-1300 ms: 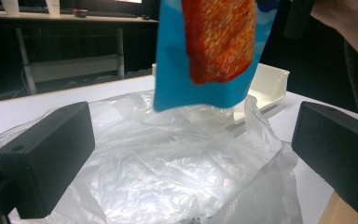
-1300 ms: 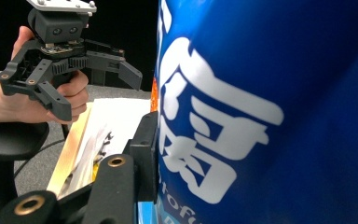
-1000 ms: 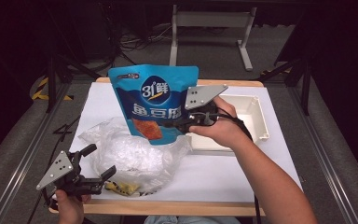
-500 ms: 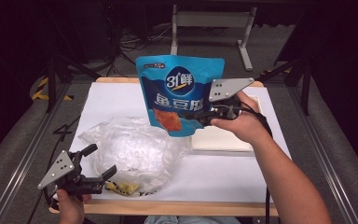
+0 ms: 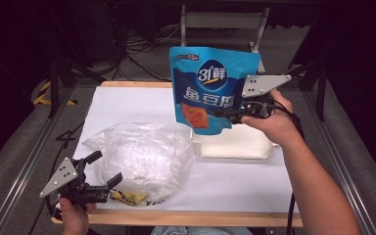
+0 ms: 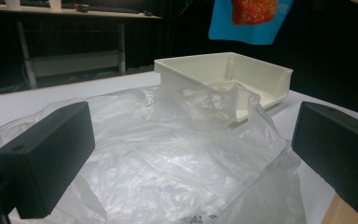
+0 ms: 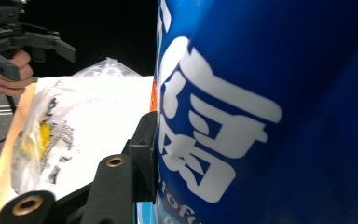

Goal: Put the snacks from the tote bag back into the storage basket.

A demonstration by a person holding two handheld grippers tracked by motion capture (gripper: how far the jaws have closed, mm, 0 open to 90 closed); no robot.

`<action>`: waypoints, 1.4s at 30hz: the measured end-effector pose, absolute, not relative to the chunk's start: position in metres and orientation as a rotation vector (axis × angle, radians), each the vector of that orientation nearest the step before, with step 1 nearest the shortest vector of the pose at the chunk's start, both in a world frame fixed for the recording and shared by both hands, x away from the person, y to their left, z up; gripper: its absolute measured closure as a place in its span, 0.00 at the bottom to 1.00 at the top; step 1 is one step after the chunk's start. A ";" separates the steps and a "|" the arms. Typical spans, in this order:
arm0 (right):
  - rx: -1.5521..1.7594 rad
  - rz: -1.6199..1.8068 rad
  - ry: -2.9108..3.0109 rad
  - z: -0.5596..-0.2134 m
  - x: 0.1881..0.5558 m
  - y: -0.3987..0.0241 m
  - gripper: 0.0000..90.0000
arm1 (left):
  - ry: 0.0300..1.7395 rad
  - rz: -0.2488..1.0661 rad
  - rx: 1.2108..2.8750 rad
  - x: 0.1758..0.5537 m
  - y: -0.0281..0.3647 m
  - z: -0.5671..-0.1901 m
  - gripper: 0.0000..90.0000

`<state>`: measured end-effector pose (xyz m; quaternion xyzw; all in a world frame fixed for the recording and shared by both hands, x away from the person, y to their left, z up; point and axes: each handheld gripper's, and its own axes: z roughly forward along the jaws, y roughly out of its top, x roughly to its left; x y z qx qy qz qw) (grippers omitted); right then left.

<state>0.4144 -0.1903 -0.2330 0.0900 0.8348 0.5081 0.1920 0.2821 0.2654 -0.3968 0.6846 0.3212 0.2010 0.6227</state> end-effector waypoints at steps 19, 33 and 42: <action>0.379 1.356 2.306 -0.243 0.451 -0.244 0.62 | 0.740 0.459 1.568 0.283 0.265 -0.398 0.00; 0.416 1.311 2.337 -0.285 0.482 -0.260 0.62 | 0.743 0.456 1.576 0.283 0.265 -0.398 0.00; 0.485 1.252 2.374 -0.311 0.496 -0.267 0.61 | 0.740 0.453 1.579 0.284 0.265 -0.399 0.00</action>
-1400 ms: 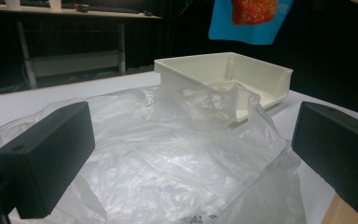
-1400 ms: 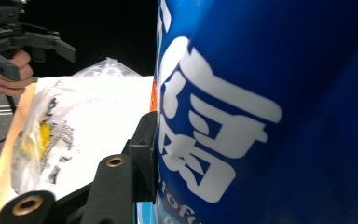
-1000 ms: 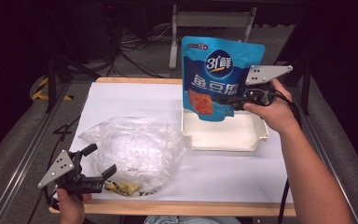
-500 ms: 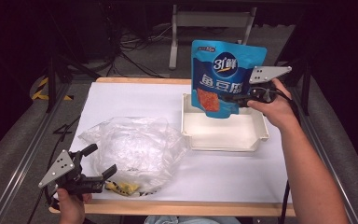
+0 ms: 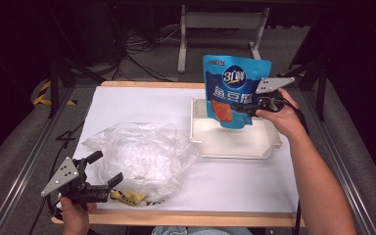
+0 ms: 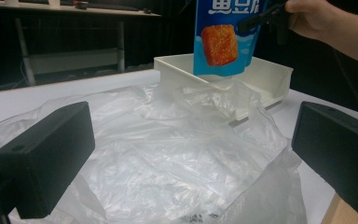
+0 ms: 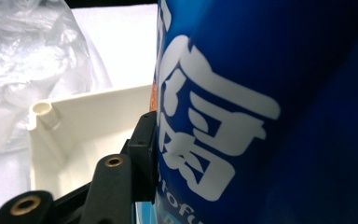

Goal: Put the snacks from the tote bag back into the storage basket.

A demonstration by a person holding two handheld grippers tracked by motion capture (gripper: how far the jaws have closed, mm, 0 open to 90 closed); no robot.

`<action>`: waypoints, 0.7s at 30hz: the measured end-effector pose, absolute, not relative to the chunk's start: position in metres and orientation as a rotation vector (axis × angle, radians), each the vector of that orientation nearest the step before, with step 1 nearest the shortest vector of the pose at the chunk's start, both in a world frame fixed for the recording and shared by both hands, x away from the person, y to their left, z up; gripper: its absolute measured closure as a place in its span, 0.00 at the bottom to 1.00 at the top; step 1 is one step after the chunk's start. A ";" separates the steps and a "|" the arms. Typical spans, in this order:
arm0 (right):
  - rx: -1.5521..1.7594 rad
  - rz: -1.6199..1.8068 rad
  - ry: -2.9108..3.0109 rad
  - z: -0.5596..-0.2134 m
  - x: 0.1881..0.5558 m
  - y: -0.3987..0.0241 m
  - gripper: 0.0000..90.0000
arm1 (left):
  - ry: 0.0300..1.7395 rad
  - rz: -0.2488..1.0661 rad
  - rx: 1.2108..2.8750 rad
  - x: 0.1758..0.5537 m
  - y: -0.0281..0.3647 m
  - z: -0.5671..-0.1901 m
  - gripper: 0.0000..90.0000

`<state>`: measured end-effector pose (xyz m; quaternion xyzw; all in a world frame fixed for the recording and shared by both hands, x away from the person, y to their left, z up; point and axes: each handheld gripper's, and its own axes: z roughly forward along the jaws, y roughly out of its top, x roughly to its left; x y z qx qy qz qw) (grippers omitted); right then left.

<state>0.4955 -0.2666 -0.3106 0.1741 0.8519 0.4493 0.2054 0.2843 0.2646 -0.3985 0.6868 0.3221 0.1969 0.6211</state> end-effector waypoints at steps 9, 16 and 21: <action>0.503 1.229 2.406 -0.332 0.502 -0.267 0.61 | 0.741 0.453 1.580 0.285 0.264 -0.399 0.00; 0.493 1.218 2.415 -0.345 0.505 -0.264 0.61 | 0.743 0.455 1.575 0.284 0.265 -0.399 0.00; 0.491 1.212 2.435 -0.351 0.507 -0.264 0.60 | 0.744 0.456 1.577 0.284 0.265 -0.399 0.00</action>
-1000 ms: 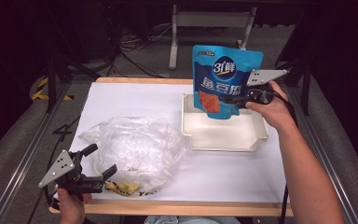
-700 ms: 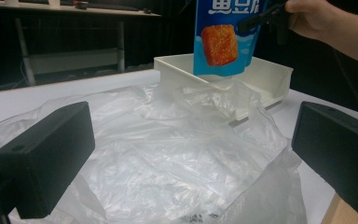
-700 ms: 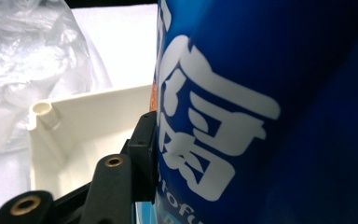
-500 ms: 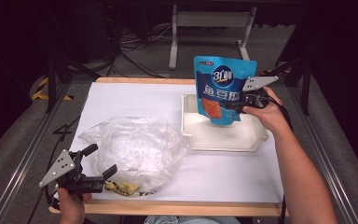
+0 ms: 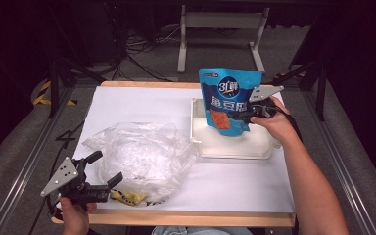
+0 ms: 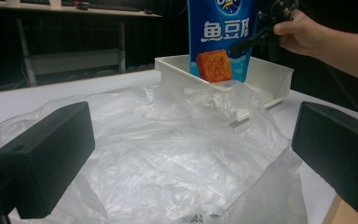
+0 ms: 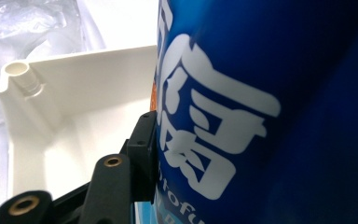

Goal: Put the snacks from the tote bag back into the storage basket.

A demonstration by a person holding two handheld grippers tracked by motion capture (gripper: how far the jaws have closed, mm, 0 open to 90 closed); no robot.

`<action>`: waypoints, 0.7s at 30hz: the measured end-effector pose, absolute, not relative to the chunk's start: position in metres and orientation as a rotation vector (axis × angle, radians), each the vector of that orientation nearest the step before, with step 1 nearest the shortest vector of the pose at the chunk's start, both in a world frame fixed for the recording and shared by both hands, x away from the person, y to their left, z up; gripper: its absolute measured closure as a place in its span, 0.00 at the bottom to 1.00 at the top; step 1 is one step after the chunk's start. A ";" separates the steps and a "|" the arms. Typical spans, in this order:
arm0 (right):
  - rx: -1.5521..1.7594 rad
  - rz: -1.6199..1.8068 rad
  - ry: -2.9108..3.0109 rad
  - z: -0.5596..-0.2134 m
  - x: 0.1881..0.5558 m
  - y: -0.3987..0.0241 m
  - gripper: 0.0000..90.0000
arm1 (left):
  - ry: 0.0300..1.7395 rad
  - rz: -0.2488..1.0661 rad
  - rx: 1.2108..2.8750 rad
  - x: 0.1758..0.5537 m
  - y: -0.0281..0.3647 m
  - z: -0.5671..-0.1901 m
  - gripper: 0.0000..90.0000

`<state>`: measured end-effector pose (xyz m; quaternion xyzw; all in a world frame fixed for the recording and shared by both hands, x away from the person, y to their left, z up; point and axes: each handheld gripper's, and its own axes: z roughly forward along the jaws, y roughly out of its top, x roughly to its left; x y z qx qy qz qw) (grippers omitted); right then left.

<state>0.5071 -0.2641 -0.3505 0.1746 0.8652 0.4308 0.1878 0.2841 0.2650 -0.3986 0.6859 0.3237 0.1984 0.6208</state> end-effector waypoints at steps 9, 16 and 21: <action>0.451 1.236 2.436 -0.353 0.508 -0.263 0.56 | 0.745 0.458 1.575 0.284 0.265 -0.398 0.00; 0.485 1.214 2.444 -0.356 0.508 -0.273 0.53 | 0.746 0.457 1.573 0.284 0.265 -0.399 0.00; 0.529 1.221 2.413 -0.354 0.505 -0.282 0.45 | 0.747 0.457 1.573 0.284 0.264 -0.399 0.00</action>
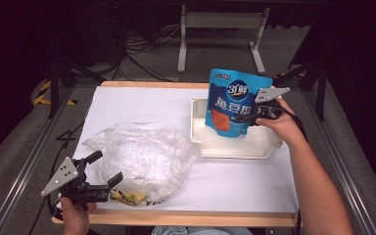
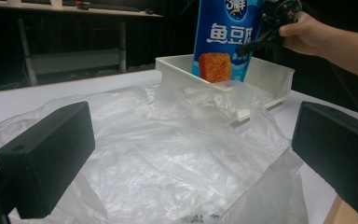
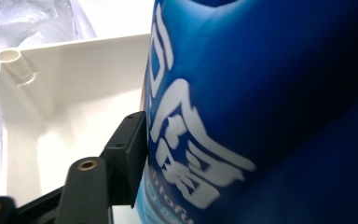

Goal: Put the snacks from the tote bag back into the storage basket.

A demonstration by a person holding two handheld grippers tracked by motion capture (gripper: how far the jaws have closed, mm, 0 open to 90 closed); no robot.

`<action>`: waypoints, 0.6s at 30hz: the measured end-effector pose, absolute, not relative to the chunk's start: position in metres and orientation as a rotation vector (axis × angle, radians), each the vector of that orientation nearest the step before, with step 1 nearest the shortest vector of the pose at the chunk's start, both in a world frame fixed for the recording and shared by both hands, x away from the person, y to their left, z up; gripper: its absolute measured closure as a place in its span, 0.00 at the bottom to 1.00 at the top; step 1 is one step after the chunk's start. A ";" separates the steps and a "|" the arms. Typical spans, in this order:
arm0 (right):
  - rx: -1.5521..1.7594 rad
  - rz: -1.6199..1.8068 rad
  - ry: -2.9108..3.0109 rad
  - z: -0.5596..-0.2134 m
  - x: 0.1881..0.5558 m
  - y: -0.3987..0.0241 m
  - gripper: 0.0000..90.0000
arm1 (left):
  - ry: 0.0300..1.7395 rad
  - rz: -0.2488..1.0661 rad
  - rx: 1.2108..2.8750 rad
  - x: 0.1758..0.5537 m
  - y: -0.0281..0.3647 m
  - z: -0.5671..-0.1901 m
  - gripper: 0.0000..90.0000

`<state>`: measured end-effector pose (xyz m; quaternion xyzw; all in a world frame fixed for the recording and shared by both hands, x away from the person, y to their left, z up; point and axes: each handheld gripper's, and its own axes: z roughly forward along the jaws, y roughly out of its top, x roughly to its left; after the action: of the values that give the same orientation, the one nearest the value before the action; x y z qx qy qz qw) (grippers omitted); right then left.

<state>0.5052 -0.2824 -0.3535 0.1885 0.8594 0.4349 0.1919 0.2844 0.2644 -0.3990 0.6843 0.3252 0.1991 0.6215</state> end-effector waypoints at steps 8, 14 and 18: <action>0.547 1.193 2.390 -0.350 0.496 -0.288 0.40 | 0.748 0.457 1.573 0.284 0.264 -0.399 0.00; 0.576 1.138 2.382 -0.353 0.488 -0.296 0.40 | 0.748 0.455 1.575 0.284 0.264 -0.399 0.00; 0.627 1.137 2.358 -0.352 0.480 -0.302 0.44 | 0.750 0.454 1.576 0.284 0.264 -0.399 0.00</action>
<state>0.4799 -0.3023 -0.3518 0.2269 0.8540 0.4116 0.2231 0.2844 0.2641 -0.3991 0.6856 0.3261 0.1974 0.6202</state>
